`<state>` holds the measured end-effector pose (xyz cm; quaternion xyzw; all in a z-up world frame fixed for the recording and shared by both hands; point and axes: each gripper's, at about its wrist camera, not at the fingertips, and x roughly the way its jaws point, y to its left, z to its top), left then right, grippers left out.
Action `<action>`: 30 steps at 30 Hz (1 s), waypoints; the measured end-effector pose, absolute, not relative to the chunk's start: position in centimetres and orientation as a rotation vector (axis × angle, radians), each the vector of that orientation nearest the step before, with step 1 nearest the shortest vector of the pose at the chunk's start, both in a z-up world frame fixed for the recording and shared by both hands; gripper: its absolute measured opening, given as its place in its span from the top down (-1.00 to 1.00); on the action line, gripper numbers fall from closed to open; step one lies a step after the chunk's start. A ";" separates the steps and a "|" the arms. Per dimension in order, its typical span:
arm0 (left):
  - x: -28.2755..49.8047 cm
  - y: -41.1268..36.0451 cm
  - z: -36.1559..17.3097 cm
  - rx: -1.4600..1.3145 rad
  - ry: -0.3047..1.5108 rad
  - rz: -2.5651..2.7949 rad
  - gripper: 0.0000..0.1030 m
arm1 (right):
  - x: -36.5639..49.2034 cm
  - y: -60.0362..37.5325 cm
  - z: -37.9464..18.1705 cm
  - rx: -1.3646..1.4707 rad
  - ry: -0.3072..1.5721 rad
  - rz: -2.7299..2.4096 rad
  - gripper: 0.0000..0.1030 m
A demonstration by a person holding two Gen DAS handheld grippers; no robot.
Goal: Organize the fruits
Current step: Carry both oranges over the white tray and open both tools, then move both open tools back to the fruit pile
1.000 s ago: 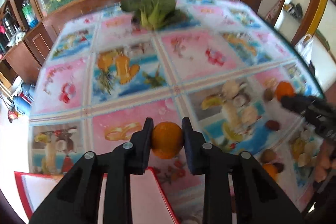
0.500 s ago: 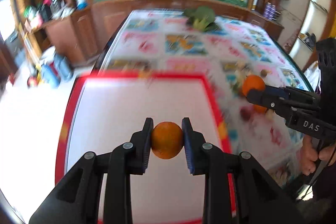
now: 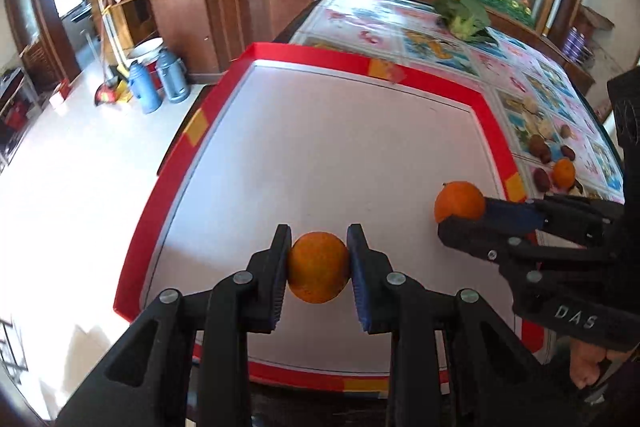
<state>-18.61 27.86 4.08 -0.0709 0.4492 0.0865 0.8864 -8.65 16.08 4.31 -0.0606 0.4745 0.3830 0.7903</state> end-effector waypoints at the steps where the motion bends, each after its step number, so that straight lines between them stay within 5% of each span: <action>1: -18.7 28.1 4.0 -0.156 0.935 0.197 0.26 | -8.7 16.2 4.4 -0.145 1.022 0.816 0.31; 5: -19.8 28.3 5.1 -0.156 0.887 0.260 -0.54 | -9.2 14.6 5.7 -0.139 1.016 0.796 0.23; 16: -24.0 23.3 10.8 -0.099 0.662 0.192 -0.93 | -12.6 -8.7 14.1 0.056 0.671 0.497 -0.07; 22: -23.9 15.3 9.7 -0.086 0.665 -0.086 -0.96 | -16.2 -19.6 11.7 0.096 0.697 0.255 -0.07; 30: -23.0 5.8 6.4 -0.018 0.794 -0.288 -0.96 | -15.9 -21.0 6.3 0.117 0.832 0.289 -0.07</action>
